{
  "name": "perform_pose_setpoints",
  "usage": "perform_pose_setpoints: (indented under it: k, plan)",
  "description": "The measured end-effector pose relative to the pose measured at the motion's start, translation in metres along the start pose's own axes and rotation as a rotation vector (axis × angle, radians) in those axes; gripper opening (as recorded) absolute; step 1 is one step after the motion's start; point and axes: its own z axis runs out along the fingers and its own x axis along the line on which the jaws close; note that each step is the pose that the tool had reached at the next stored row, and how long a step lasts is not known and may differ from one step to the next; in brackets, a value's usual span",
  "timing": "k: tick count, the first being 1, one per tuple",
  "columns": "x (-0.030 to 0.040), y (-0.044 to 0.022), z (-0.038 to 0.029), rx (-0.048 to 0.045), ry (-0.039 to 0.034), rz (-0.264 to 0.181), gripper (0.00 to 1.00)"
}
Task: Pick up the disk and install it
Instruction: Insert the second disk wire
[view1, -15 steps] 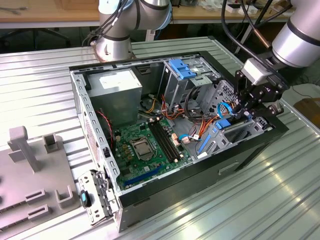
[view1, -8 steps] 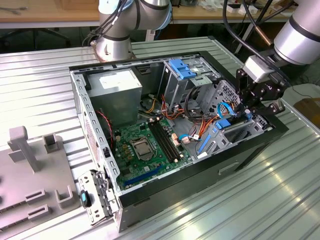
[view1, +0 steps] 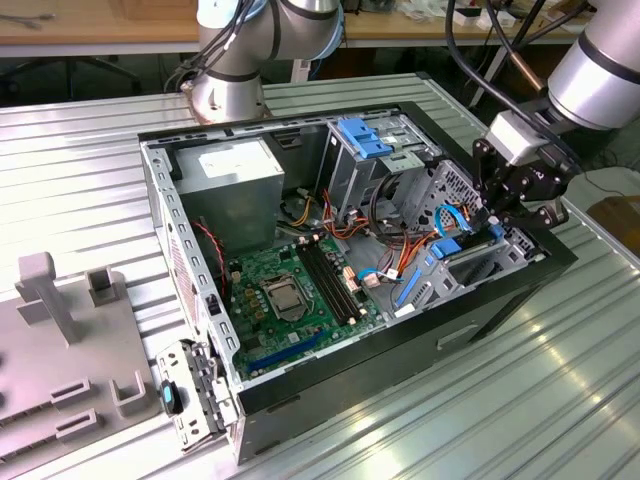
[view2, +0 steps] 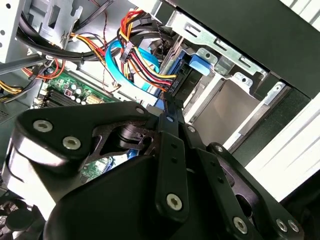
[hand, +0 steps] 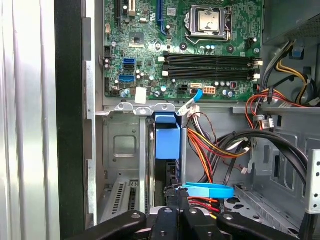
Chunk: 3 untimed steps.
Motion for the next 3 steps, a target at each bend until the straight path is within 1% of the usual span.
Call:
perform_pose_setpoints:
  k: [3]
  plan:
    - [0.0000, 0.0000, 0.0000, 0.0008, 0.0000, 0.000, 0.11]
